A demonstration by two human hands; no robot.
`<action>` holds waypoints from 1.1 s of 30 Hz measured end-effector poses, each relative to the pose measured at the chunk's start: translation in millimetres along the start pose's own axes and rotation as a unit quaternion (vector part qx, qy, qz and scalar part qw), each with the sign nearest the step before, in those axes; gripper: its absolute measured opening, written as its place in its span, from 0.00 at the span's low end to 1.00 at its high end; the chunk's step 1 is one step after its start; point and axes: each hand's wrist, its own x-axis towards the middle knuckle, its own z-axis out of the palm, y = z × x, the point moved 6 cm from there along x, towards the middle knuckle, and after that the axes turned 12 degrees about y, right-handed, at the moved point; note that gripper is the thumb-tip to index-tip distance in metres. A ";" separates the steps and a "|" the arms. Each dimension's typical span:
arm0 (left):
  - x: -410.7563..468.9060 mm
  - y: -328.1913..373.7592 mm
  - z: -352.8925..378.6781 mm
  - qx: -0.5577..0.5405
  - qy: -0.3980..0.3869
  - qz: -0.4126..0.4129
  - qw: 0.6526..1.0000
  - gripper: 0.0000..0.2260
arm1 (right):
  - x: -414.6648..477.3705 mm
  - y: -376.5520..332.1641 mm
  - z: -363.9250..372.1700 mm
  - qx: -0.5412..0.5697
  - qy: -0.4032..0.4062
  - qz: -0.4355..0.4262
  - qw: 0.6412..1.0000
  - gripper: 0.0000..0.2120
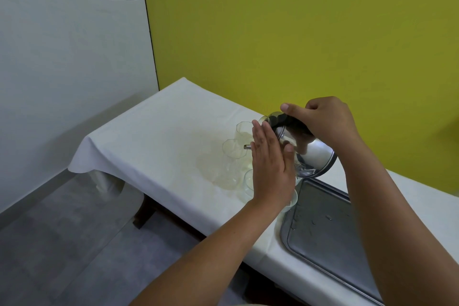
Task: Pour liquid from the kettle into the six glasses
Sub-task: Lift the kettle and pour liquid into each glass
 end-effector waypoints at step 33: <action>-10.5 -0.1 -2.7 0.041 -0.034 0.055 0.997 0.27 | -18.4 18.8 -8.2 0.042 0.021 0.039 0.998 0.29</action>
